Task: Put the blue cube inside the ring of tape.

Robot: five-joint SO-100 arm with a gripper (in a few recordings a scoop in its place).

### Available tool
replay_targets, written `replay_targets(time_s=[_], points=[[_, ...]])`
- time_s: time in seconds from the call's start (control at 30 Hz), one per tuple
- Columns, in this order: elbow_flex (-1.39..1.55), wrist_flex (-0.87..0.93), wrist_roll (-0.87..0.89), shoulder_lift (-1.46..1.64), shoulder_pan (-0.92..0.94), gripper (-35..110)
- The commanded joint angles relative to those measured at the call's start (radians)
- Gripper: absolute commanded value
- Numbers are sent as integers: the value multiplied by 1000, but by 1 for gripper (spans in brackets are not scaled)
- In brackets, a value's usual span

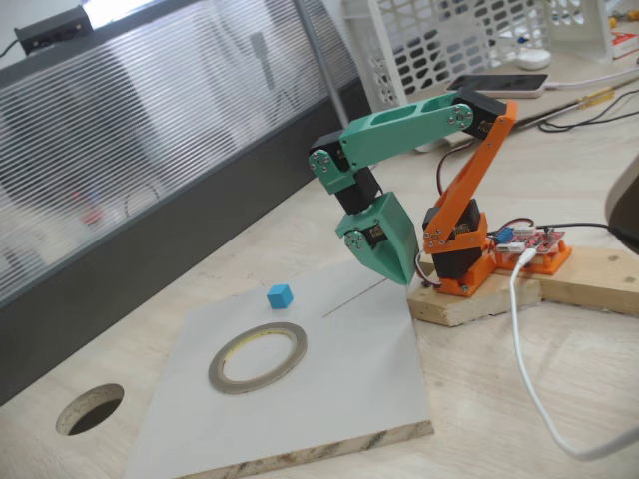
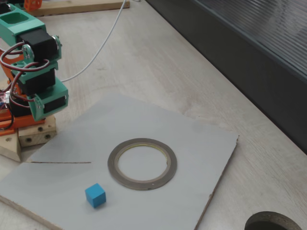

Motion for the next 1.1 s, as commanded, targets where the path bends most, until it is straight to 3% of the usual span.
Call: replay_targets(time_s=[0.0,1.07], points=[[9,8,6,18,6,1],[-6,8,6,29,8,1]])
